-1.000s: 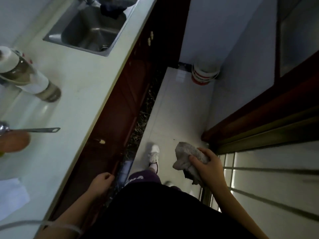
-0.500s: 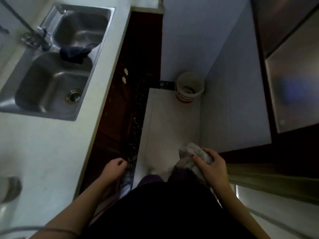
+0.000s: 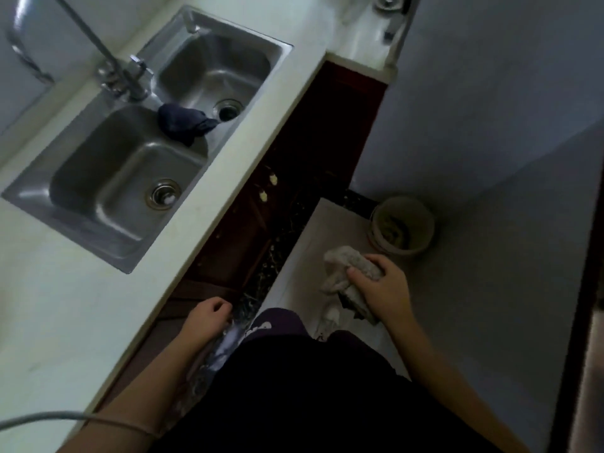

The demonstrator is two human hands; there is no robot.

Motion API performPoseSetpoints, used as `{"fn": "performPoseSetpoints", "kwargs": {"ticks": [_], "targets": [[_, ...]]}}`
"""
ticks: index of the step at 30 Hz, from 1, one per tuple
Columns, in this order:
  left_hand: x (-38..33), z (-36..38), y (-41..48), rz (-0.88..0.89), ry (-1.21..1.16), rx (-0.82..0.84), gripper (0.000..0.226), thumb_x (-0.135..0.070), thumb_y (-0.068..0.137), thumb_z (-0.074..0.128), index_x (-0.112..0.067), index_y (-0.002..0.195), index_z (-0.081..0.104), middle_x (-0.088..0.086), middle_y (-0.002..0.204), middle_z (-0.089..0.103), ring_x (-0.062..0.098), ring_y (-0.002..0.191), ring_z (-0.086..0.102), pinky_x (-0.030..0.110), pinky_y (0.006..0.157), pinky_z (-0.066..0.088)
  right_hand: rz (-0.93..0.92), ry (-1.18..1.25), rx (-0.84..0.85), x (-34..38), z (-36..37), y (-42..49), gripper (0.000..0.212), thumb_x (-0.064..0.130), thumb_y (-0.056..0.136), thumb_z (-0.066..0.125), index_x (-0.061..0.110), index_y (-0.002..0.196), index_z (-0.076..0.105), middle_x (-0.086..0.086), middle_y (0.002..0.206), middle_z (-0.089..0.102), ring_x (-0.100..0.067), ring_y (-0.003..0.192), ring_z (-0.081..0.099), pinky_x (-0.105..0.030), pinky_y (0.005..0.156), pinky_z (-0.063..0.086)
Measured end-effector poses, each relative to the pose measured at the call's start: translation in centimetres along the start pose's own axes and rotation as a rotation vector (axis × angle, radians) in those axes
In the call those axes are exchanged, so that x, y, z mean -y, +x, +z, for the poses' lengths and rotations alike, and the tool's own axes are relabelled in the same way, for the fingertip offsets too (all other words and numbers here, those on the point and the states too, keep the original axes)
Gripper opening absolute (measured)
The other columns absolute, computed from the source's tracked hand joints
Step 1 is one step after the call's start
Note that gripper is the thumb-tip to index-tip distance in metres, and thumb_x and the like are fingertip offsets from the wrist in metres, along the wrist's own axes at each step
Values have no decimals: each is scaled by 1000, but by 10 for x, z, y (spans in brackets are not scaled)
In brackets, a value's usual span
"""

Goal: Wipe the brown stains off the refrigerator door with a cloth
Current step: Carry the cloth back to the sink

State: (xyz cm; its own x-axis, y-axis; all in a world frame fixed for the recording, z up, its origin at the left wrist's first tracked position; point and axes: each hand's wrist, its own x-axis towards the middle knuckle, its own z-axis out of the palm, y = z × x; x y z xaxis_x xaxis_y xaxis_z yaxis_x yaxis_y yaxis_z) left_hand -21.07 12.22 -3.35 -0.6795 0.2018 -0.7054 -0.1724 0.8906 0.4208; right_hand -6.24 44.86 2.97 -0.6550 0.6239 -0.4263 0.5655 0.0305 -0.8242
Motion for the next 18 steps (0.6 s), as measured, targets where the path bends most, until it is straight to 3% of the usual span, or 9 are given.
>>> {"fn": "performPoseSetpoints", "kwargs": {"ticks": [4, 7, 11, 13, 15, 18], "targets": [[-11, -16, 6, -104, -138, -104, 22, -20, 94, 54, -21, 78, 69, -6, 80, 72, 15, 73, 69, 34, 74, 51, -110, -82, 191, 50, 11, 52, 22, 23, 89, 80, 19, 109, 72, 4, 101, 71, -13, 93, 68, -36, 82, 59], [-19, -23, 19, -163, -221, -163, 21, -15, 96, 53, -8, 85, 69, 4, 83, 70, 8, 70, 63, 21, 61, 44, -168, -146, 289, 81, 29, 90, 22, 22, 89, 80, 20, 109, 72, 5, 102, 71, -12, 94, 68, -38, 85, 60], [-32, -35, 40, -238, -422, -186, 25, -14, 100, 49, -3, 87, 67, 11, 82, 67, 15, 69, 61, 12, 50, 42, -224, -193, 351, 121, 57, 138, 22, 24, 88, 81, 24, 108, 71, 9, 101, 71, -7, 93, 67, -38, 85, 60], [-36, -41, 51, -237, -459, -168, 25, -17, 101, 49, -8, 86, 68, 10, 84, 70, 17, 72, 65, 19, 57, 48, -257, -201, 350, 139, 69, 157, 23, 25, 87, 82, 24, 108, 71, 8, 101, 71, -7, 93, 67, -36, 83, 59], [-39, -46, 62, -224, -448, -165, 25, -18, 99, 51, -13, 82, 68, 8, 81, 72, 23, 75, 69, 36, 69, 55, -300, -211, 345, 157, 79, 173, 25, 25, 87, 81, 23, 109, 72, 8, 102, 72, -7, 93, 68, -29, 79, 57], [-51, -52, 68, -229, -395, -196, 24, -18, 95, 51, -11, 80, 69, 8, 75, 71, 26, 75, 69, 39, 71, 53, -352, -236, 385, 187, 95, 194, 23, 24, 86, 81, 25, 107, 72, 11, 101, 72, -1, 92, 66, -14, 74, 49]]}}
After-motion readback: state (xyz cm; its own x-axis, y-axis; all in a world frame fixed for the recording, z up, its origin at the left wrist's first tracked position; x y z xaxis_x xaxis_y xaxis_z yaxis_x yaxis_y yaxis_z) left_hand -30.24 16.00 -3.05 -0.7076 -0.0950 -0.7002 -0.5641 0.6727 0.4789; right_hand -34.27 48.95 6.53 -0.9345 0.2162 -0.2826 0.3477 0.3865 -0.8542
